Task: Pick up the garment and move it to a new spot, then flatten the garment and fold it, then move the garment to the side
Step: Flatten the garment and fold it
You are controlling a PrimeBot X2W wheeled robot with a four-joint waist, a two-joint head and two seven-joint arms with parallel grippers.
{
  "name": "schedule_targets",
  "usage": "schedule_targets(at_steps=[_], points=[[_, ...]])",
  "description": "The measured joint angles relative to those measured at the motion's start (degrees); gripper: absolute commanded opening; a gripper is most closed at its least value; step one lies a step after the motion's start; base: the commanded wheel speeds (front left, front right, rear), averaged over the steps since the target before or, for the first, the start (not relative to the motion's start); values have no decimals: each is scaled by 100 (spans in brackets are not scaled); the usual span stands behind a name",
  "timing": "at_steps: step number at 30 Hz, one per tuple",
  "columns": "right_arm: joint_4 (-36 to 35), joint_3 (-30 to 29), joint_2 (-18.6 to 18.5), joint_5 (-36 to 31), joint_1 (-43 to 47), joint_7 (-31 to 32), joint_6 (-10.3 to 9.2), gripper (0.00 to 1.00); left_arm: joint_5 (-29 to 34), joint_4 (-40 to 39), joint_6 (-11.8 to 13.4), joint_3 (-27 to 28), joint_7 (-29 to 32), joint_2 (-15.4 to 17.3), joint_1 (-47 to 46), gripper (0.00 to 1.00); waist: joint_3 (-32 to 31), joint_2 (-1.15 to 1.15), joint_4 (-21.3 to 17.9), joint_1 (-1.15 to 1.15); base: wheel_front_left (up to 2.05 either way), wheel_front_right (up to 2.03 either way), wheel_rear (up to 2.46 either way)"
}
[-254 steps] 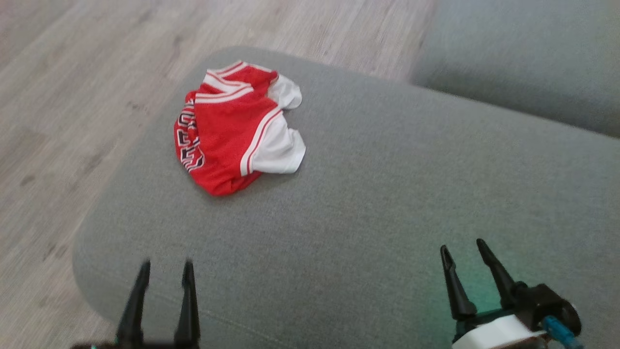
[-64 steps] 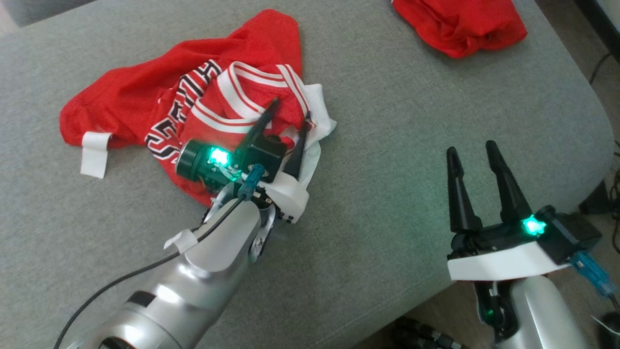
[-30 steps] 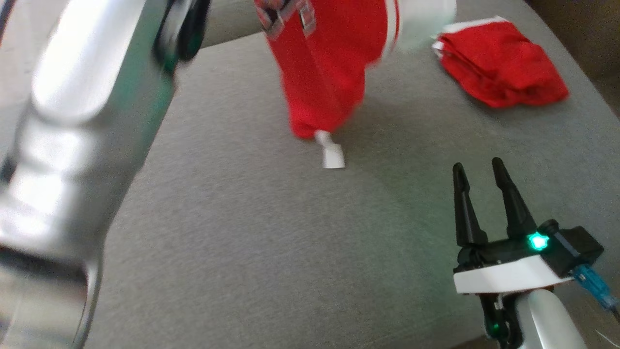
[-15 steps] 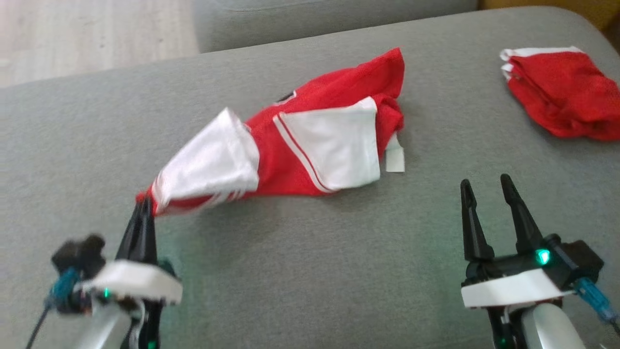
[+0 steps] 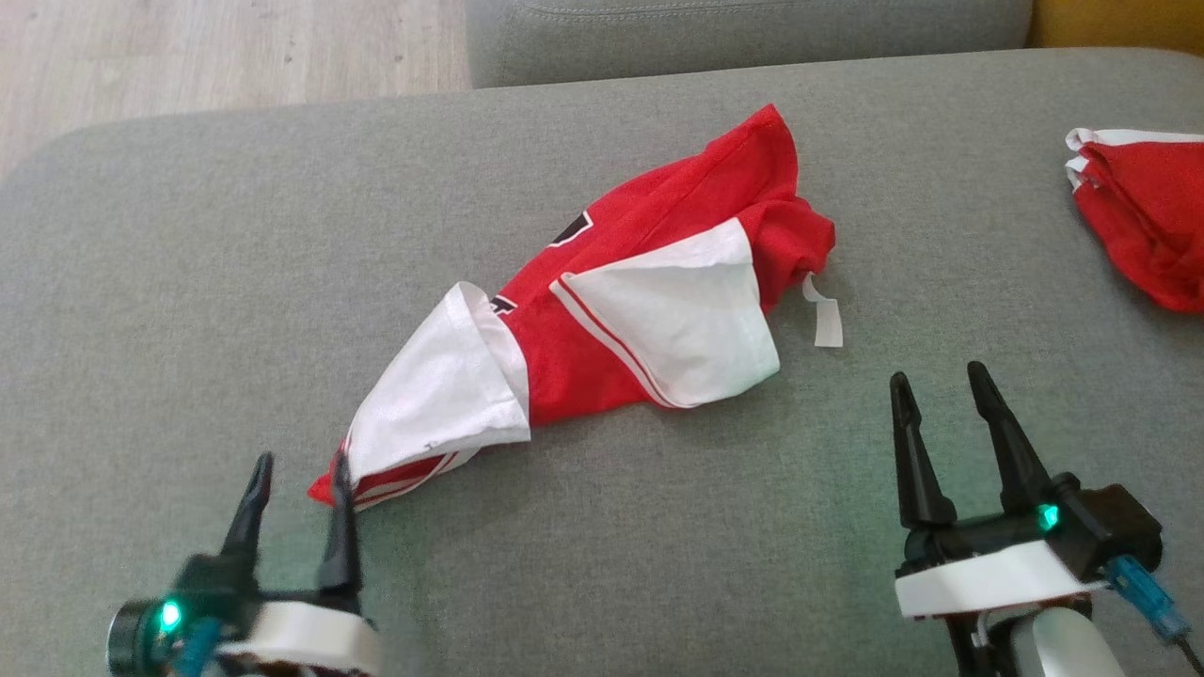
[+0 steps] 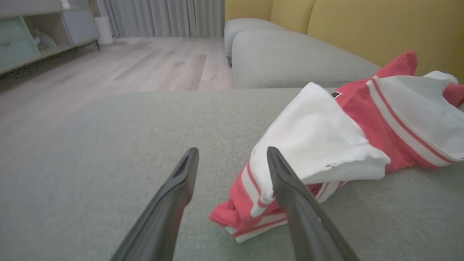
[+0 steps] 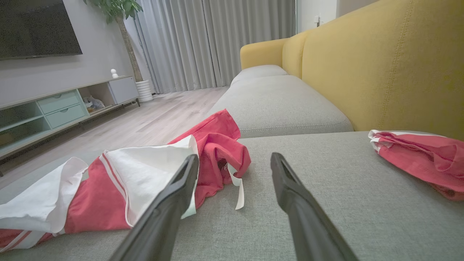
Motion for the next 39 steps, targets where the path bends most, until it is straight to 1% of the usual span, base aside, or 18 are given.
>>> schedule_targets(at_steps=[2, 4, 7, 9, 11, 14, 19, 23, 28, 36, 37, 38, 39], points=[[0, 8, 0, 0, 0, 0, 0, 100, 734, -261, 172, -38, -1, 24, -10, 100, 10, 0, 26, 0, 0, 0, 0], [0, 26, 0, 0, -2, 0, 0, 100, 1280, -425, 224, -211, -1, 37, -41, 100, 24, 0, 28, 0, 0, 0, 0], [1, 51, 0, 0, -6, 0, 0, 100, 1875, -391, 188, -670, -9, 56, -203, 100, 55, 0, 10, 0, 0, 0, 0], [9, 80, 0, 0, -13, 0, 0, 100, 2194, -232, 118, -956, 22, 60, -430, 100, 84, 0, -19, 0, 0, 0, 0], [33, 138, 0, 1, -29, 0, 0, 100, 2637, 40, 32, -1300, 267, 68, -883, 100, 134, 0, -83, 0, 0, 0, 0], [38, 160, 0, 2, -70, 0, 0, 100, 2984, 279, -4, -1496, 495, 65, -1306, 100, 193, 0, -153, 0, 0, 0, 0], [37, 152, -1, 46, -152, 0, 0, 100, 3105, 577, -63, -1607, 859, 43, -1594, 100, 293, 0, -289, 1, 0, 0, 0], [34, 118, -1, 54, -154, 0, 0, 100, 3084, 642, -153, -1651, 926, 43, -1587, 100, 372, 0, -371, 1, 0, 0, 0], [19, 53, -1, 104, -156, 0, 0, 100, 3000, 501, -155, -1683, 1038, 60, -1540, 100, 435, 0, -373, 1, 0, 0, 0], [16, 82, -1, 113, -287, 0, 0, 100, 3210, 436, -97, -1806, 1116, 153, -1559, 100, 502, 0, -328, 1, 0, 0, 0], [13, 90, -1, 113, -301, 0, 0, 100, 3241, 460, -97, -1834, 1116, 160, -1575, 91, 512, 0, -329, 0, 0, 0, 0], [10, 92, -1, 113, -308, 0, 0, 100, 3266, 495, -75, -1840, 1116, 162, -1590, 72, 523, 0, -332, 0, 0, 0, 0], [10, 93, -1, 113, -313, 0, 0, 100, 3289, 537, -51, -1849, 1116, 165, -1611, 48, 532, 0, -336, 1, 0, 0, 0]])
